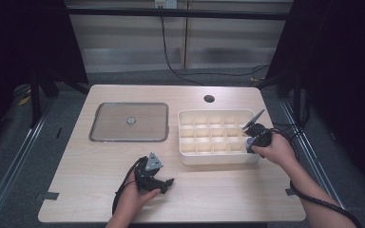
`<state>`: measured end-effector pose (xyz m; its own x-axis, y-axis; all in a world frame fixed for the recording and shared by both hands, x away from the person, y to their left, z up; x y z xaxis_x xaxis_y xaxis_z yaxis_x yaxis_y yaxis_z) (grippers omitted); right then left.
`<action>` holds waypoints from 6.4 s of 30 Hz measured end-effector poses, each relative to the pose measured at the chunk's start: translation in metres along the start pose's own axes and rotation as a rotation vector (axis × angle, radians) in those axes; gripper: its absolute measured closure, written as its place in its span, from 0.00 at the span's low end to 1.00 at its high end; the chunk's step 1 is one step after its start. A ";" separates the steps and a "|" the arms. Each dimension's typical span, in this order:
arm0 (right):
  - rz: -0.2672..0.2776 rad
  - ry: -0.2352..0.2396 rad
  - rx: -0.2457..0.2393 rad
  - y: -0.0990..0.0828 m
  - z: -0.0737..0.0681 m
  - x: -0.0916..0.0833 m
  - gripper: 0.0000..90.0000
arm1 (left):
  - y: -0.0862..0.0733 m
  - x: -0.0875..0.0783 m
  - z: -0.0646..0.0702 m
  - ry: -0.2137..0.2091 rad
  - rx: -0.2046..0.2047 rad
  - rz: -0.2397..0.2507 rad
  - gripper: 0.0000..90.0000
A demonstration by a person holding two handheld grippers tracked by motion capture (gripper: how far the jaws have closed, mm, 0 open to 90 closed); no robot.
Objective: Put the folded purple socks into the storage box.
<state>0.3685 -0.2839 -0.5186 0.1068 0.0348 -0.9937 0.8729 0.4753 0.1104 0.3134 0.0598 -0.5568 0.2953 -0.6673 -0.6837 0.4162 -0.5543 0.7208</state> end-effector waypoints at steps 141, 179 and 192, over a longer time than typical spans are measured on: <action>0.314 0.247 -0.339 -0.015 -0.118 -0.035 0.24 | 0.000 0.000 0.000 -0.001 0.001 -0.001 0.17; 0.352 0.277 -0.392 -0.016 -0.143 0.004 0.24 | 0.000 0.000 0.000 0.000 0.001 -0.001 0.17; 0.383 0.261 -0.407 -0.019 -0.145 0.019 0.23 | 0.000 0.000 0.000 0.000 0.000 -0.001 0.17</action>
<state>0.2852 -0.1646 -0.5425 0.2116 0.4590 -0.8629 0.5385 0.6820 0.4948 0.3133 0.0598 -0.5568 0.2946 -0.6673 -0.6841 0.4161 -0.5549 0.7204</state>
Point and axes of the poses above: each handheld gripper's, and its own axes: x roughly forward along the jaws, y roughly out of its top, z roughly to its right, the point moved 7 cm from there along x, roughly forward along the jaws, and after that the axes turned 8 degrees about -y, right-handed, at the moved point
